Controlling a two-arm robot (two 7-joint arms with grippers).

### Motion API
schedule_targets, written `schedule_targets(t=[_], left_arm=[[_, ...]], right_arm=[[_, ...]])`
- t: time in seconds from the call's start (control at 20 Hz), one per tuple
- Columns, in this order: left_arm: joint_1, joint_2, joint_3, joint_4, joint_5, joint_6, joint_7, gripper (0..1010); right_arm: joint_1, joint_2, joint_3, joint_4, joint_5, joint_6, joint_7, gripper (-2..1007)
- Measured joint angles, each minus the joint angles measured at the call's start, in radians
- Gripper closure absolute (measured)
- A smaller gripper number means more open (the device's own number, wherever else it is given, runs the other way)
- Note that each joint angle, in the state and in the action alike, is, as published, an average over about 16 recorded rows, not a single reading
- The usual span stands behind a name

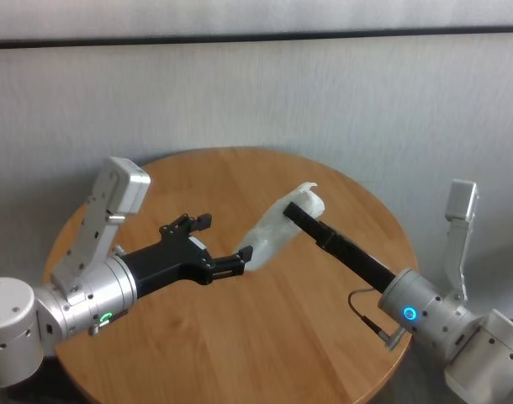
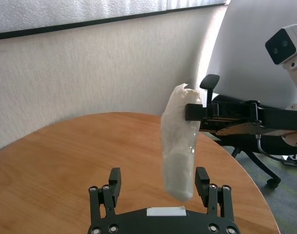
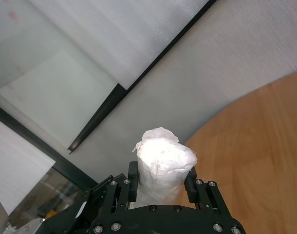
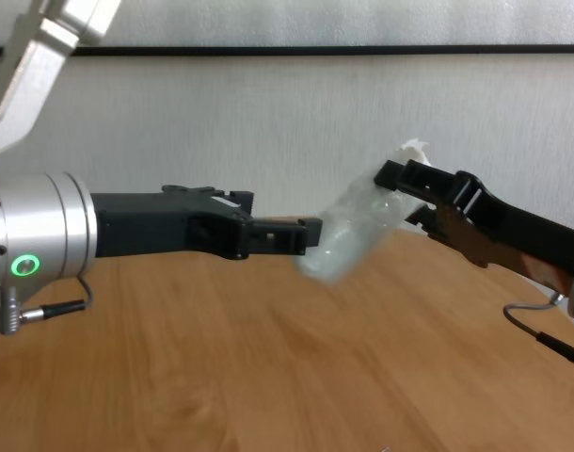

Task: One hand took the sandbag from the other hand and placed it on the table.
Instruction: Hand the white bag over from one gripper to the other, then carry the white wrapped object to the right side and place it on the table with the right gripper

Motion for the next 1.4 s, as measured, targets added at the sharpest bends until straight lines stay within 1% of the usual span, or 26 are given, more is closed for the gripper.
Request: schedule_targets(t=[0.25, 0.45, 0.9, 1.4], left_arm=[[0.01, -0.009, -0.017, 0.001, 0.0, -0.005, 0.022, 8], [0.017, -0.017, -0.03, 0.002, 0.005, -0.004, 0.043, 8], [0.031, -0.038, -0.057, 0.004, 0.036, 0.012, 0.098, 8], [0.049, -0.066, -0.094, 0.002, 0.072, 0.034, 0.152, 8]], right_arm=[[-0.007, 0.001, 0.014, 0.005, -0.011, -0.007, -0.005, 461], [-0.013, 0.002, 0.026, 0.006, -0.019, -0.013, -0.008, 461], [-0.029, 0.003, 0.049, -0.002, -0.035, -0.019, -0.013, 461], [-0.041, 0.004, 0.066, -0.013, -0.044, -0.021, -0.017, 461]])
